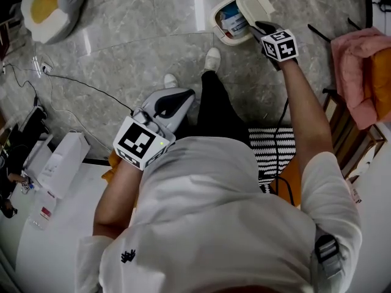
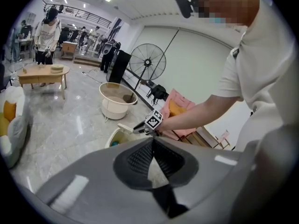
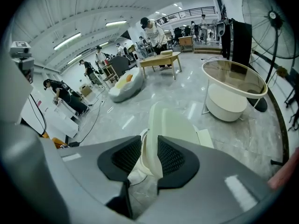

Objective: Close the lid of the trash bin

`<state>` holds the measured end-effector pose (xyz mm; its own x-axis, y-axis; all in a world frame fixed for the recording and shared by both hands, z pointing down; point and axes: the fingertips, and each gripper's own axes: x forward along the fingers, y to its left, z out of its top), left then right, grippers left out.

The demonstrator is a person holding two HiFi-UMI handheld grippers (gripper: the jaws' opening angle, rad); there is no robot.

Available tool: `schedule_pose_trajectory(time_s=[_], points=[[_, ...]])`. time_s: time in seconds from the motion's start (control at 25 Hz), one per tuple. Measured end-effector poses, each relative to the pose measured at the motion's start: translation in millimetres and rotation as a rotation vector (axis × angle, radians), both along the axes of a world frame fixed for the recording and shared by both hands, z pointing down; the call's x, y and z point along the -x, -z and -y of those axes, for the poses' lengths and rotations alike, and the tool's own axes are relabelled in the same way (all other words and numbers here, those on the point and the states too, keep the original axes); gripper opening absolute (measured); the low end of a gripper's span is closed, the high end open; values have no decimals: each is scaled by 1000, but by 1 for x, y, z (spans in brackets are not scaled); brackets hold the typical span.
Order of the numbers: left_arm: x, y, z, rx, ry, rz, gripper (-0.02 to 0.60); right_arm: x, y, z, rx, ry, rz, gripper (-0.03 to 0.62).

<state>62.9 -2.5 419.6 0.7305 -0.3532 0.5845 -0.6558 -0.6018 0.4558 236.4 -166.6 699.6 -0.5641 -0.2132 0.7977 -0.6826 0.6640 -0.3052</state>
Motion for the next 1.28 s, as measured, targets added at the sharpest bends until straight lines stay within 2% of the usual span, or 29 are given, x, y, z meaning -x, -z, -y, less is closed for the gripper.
schedule_pose_trajectory(time_s=[1.28], points=[[30,-40,-7,69,29,-9,58,54,-77,-44,120,35,-22,100]])
